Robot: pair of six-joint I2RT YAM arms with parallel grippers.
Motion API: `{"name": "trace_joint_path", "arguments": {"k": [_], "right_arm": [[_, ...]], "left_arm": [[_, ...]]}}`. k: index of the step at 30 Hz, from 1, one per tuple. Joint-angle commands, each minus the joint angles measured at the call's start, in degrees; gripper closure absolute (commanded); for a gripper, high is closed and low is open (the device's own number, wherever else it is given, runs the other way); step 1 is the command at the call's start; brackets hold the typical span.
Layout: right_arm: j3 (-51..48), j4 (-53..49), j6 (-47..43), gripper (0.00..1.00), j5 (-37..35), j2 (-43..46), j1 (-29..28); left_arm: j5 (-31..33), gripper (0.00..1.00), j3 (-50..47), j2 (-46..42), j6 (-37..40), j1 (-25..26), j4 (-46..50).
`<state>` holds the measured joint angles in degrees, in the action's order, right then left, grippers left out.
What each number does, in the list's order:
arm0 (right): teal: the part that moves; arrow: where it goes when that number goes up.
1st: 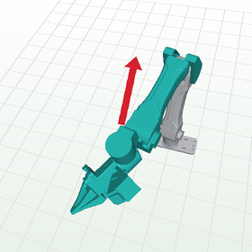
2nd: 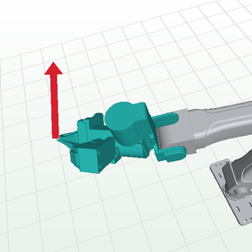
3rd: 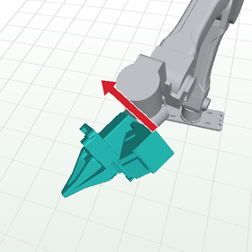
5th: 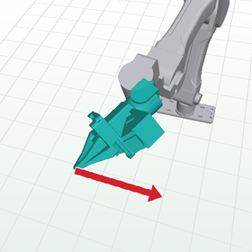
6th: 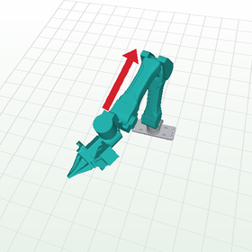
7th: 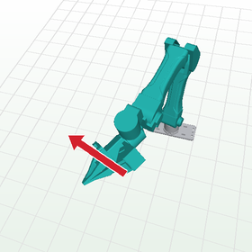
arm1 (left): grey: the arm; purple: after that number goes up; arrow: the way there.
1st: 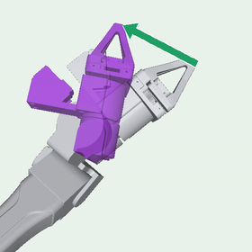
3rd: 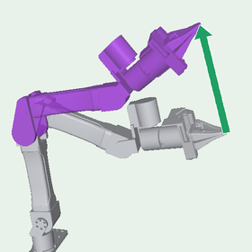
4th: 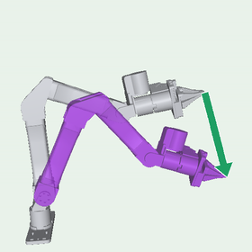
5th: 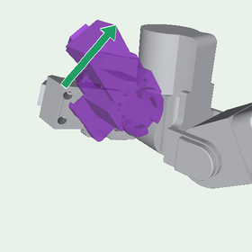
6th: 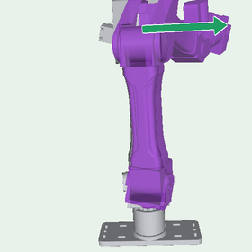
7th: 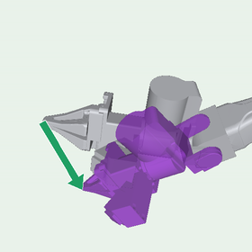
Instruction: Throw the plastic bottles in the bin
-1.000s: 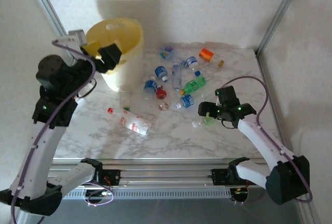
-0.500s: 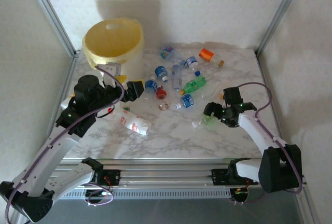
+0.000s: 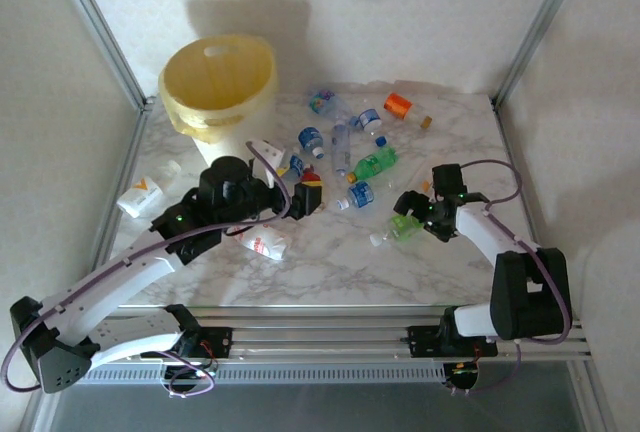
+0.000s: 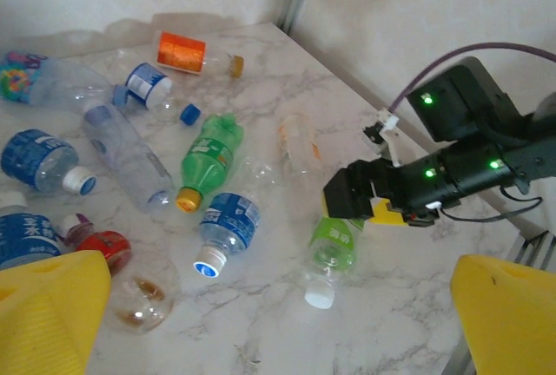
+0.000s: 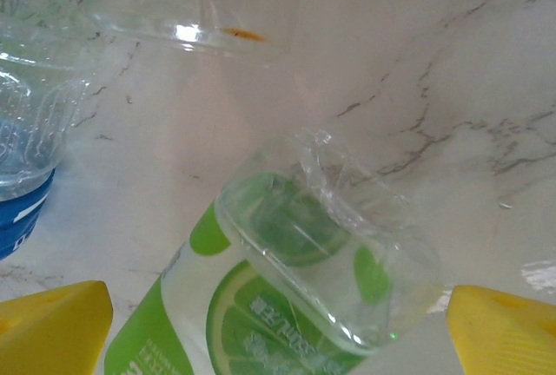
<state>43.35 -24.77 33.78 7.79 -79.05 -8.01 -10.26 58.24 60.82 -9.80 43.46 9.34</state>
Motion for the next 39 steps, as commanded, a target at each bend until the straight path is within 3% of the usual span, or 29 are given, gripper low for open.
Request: {"name": "trace_joint_path", "arguments": {"k": [1, 13, 16, 20, 24, 31, 39], "right_arm": [[-1.1, 1.9, 1.4, 0.01, 0.6, -1.3, 0.2], [-3.7, 6.1, 1.7, 0.06, -0.5, -5.2, 0.2], [-4.4, 6.7, 1.8, 0.14, -0.4, -5.3, 0.2], [-5.2, 7.0, 1.7, 0.32, -0.5, -4.6, 0.2], [-5.5, 6.7, 1.8, 0.37, -0.1, -3.4, -0.3], [-5.2, 4.4, 3.8, 0.43, -0.3, 3.5, -3.5], [-0.4, 3.4, 6.5, 0.45, -3.2, 17.5, -9.6]], "left_arm": [[2.3, 0.0, -1.0, 0.3, 1.7, 1.7, -4.4], [0.7, 0.0, -4.4, 1.4, 0.4, 4.1, -9.2], [0.2, 0.0, -5.0, 1.9, -0.1, 4.5, -10.2], [-0.3, 0.01, -5.3, 3.8, -0.5, 5.6, -11.1], [-1.5, 0.0, -6.5, 6.2, -1.9, 7.5, -14.4], [-4.6, 0.0, -9.2, 11.8, -6.4, 11.1, -21.8], [-11.5, 0.0, -10.9, 19.9, -12.7, 12.5, -32.8]]}}
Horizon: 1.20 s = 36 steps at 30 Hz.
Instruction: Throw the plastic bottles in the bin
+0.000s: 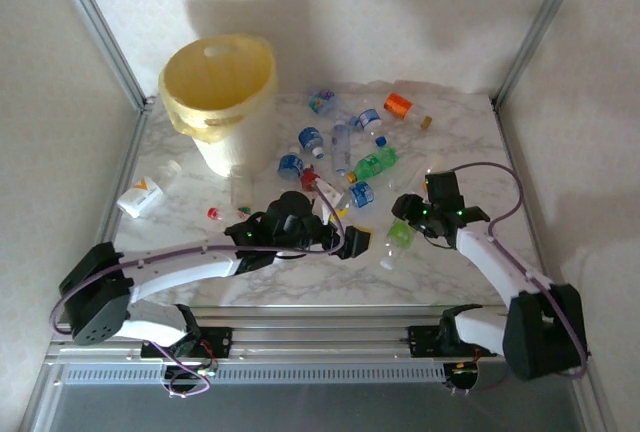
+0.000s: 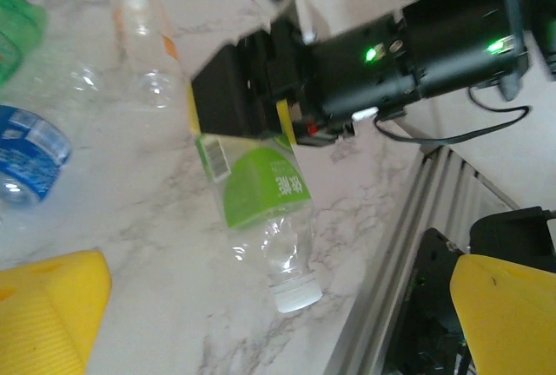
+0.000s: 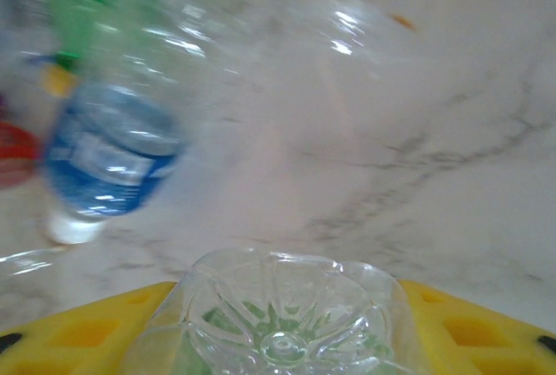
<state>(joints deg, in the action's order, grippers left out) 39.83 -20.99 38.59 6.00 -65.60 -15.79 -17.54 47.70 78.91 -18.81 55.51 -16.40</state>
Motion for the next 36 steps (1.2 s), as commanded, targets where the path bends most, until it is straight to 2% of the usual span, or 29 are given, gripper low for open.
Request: {"name": "trace_joint_path", "arguments": {"k": [1, 6, 10, 23, 27, 36], "right_arm": [[3.9, -0.4, 1.6, 0.45, -2.3, 5.8, -2.8], [6.6, 0.4, 1.3, 0.46, -2.6, 10.4, -5.8], [7.5, 1.6, 0.8, 0.46, -2.0, 10.1, -8.4], [10.0, 3.7, -2.7, 0.47, -0.6, 9.5, -16.7], [10.1, 4.5, -2.9, 0.47, 0.1, 9.2, -17.7], [9.3, 6.7, -4.2, 0.44, 1.4, 8.1, -19.3]], "left_arm": [[-5.1, 0.01, -0.5, 2.8, -4.5, 0.5, -8.1], [-8.3, 0.0, -1.1, 6.3, -7.5, 0.5, -12.8], [-11.9, 0.0, -0.6, 8.7, -8.8, 0.4, -14.8], [-15.9, 0.02, -1.6, 9.5, -11.1, -2.7, -17.1], [-16.0, 0.11, -1.3, 9.7, -10.1, -3.0, -15.4], [-17.5, 0.33, -2.5, 9.5, -11.4, -4.4, -18.8]]}}
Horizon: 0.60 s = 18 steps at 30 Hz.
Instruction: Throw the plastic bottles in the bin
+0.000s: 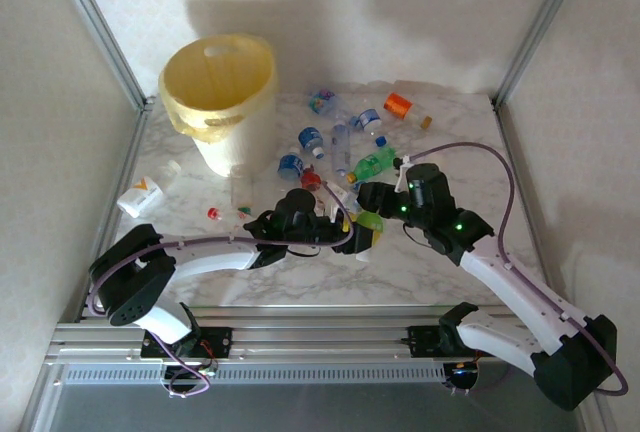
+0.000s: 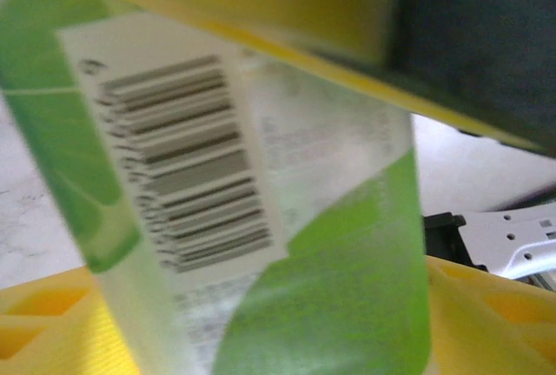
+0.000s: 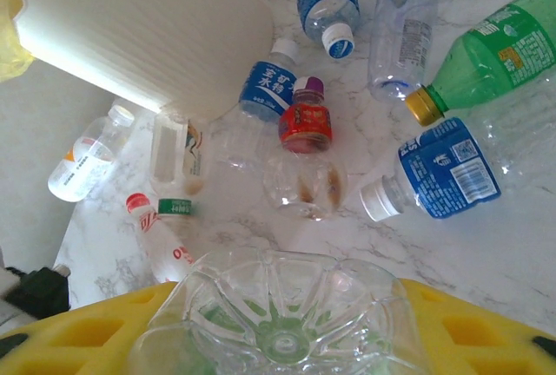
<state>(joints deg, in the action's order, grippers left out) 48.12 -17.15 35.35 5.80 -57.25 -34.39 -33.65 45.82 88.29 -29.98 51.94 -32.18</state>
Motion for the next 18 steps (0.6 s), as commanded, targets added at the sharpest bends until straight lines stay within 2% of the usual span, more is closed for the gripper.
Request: {"name": "trace_joint_path", "arguments": {"k": [1, 5, 7, 13, 18], "right_arm": [[1.0, 3.1, -0.9, 0.43, 2.1, -0.5, -0.7], [1.5, 3.1, -1.1, 0.41, 3.0, -1.3, -0.8], [1.4, 3.3, -1.2, 0.38, 2.8, -1.1, -0.9], [0.1, 5.5, -2.0, 0.15, 5.2, -0.2, -0.9], [-0.1, 3.8, -2.5, 0.04, 1.9, 0.6, -0.9]], "left_arm": [[-1.3, 0.36, -0.6, 0.0, 0.0, -0.9, -2.4], [-1.1, 0.44, -0.9, -0.7, 0.2, -1.4, -1.7], [-0.4, 0.45, -1.2, -1.2, 0.5, -1.6, -1.1], [1.1, 0.48, -3.4, -4.1, 0.9, -3.5, -1.0], [4.7, 0.49, -3.5, -8.5, 3.1, -6.9, 5.2]]}}
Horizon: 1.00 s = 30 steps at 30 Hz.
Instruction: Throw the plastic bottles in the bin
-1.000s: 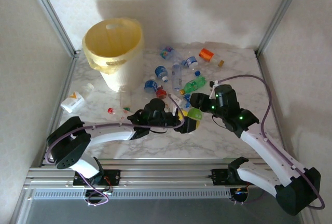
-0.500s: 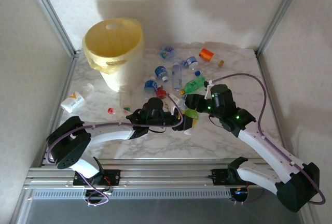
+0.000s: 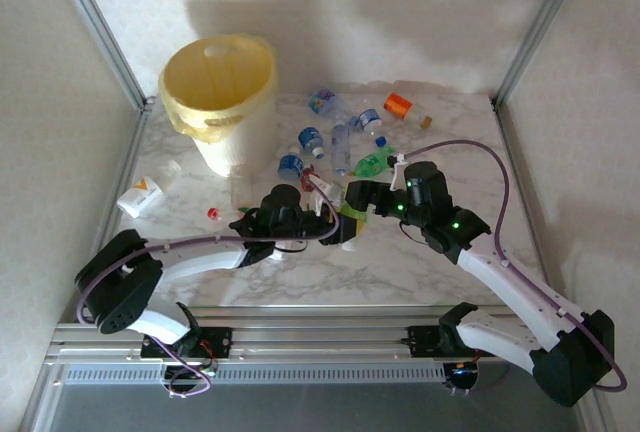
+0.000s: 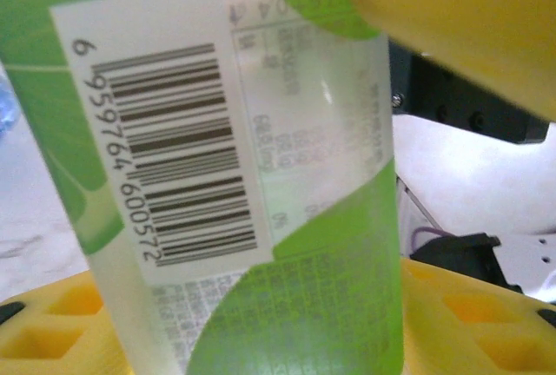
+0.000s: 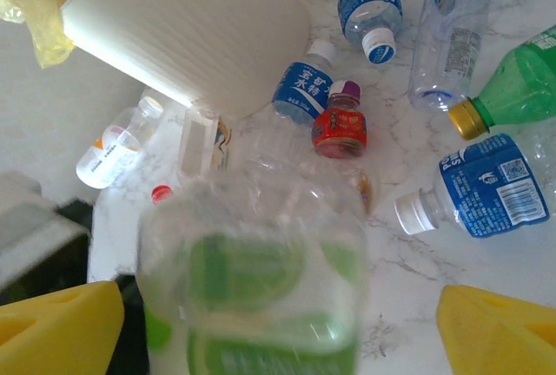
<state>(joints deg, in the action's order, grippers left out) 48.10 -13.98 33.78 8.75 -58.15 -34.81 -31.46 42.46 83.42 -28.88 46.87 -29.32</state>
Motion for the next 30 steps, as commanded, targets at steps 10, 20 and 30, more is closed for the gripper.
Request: {"name": "trace_joint_path", "arguments": {"k": [10, 20, 30], "right_arm": [[-2.4, -6.1, -5.0, 0.01, -14.8, 10.0, -0.3], [-3.1, -7.5, -5.3, 0.01, -14.5, 10.0, -0.1], [-2.6, -7.5, -6.5, 0.01, -14.0, 9.3, -0.1]], "left_arm": [[17.4, 0.48, 6.8, -20.9, 9.8, -10.1, 22.0], [23.7, 0.48, 26.6, -24.1, 16.2, -25.7, 36.7], [20.3, 0.48, 30.1, -24.7, 16.4, -33.6, 36.2]]}}
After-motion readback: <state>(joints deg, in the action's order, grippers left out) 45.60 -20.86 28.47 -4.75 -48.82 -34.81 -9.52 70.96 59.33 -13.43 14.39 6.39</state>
